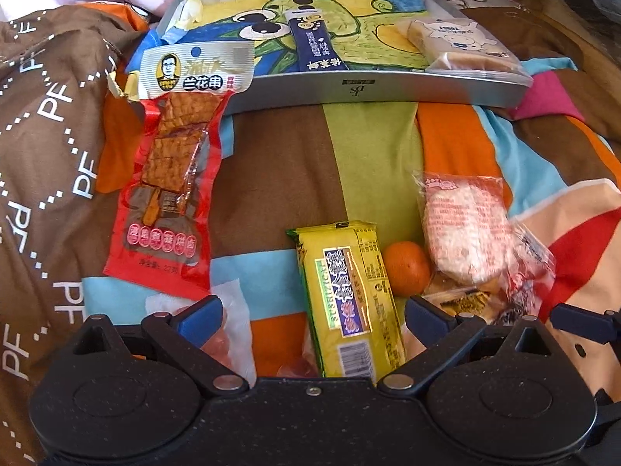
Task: Organize snacks
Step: 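Move both tools back over the remaining snacks, then grasp the yellow wafer pack with the left tool while the right tool grasps the dried meat pack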
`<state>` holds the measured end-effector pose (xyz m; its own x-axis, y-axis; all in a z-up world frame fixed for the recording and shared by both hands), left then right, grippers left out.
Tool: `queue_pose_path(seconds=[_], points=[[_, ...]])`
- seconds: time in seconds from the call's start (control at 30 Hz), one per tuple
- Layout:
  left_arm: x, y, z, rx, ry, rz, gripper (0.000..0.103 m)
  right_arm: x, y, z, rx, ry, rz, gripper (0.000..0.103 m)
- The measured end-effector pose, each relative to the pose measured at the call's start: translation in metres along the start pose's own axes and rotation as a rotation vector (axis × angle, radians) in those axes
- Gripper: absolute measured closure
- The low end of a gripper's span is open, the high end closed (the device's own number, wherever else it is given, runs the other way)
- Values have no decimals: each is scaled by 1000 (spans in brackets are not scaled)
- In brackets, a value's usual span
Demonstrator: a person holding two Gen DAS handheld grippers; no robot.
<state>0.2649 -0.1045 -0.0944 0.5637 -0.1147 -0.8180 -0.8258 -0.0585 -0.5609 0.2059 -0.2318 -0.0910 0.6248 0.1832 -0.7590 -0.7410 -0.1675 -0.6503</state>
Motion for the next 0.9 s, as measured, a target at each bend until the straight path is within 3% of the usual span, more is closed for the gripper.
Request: queue_pose_path(seconds=[0.17, 0.3, 0.67, 0.9], points=[[8, -1, -4, 16, 0, 19, 9, 9, 1, -1, -18, 47, 23, 1], [11, 1, -7, 16, 21, 34, 16, 6, 4, -1, -50, 66, 23, 11], [2, 19, -11, 58, 125, 47, 49, -20, 21, -14, -125, -15, 20, 33], [-5, 30, -9, 117, 133, 42, 51, -34, 34, -18, -216, -25, 8, 42]])
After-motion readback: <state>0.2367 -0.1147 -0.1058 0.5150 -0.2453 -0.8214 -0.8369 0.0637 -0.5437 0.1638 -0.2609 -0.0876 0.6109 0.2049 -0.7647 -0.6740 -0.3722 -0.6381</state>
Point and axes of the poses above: each gripper's, at about its wrist camera, not at the fingertips, and x roughly the way its jaws point, z to its left, y to its underside, the point moved 10 cm from there along x, roughly the way its jaws point, and after that the axes turned 6 degrees about -x, right-handed, at the moved point
